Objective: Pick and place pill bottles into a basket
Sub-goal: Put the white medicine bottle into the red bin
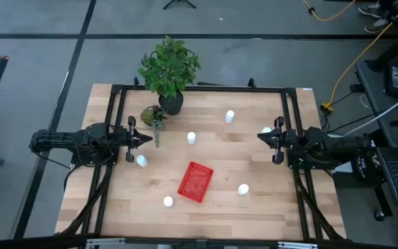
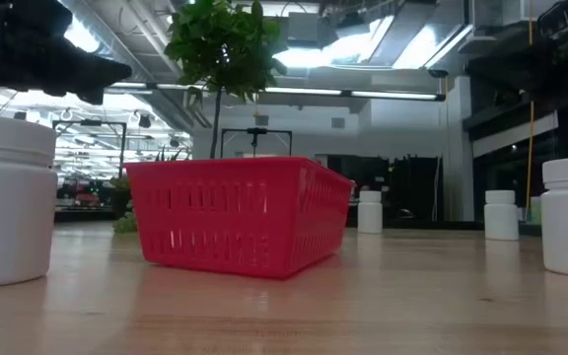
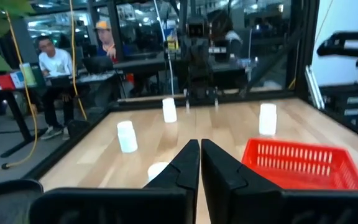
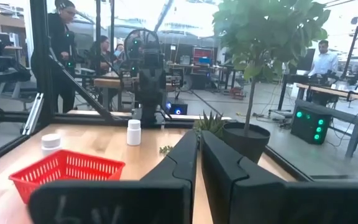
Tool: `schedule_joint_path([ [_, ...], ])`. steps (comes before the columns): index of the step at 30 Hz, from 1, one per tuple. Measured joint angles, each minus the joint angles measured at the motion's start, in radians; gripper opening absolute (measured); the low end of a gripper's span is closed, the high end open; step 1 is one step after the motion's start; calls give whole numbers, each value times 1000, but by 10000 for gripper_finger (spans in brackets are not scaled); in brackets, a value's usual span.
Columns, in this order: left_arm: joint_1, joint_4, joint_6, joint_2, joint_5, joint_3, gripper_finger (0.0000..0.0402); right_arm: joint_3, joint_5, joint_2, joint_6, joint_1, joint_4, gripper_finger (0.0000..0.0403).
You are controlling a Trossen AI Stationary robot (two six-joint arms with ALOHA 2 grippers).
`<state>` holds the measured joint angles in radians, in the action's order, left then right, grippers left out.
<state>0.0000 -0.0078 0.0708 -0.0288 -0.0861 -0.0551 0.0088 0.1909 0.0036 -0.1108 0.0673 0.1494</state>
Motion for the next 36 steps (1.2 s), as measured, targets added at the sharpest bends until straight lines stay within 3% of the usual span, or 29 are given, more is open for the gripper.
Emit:
schedule_joint_path([
  [7, 0, 15, -118, 0, 0, 0, 8, -1, 2, 0, -97, 0, 36, 24],
  [11, 0, 12, -99, 0, 0, 0, 9, -1, 0, 0, 29, 0, 31, 22],
  [23, 0, 11, -24, 0, 0, 0, 10, -1, 0, 0, 134, 0, 87, 23],
  [36, 0, 2, -57, 0, 1, 0, 8, -1, 3, 0, 71, -3, 125, 20],
])
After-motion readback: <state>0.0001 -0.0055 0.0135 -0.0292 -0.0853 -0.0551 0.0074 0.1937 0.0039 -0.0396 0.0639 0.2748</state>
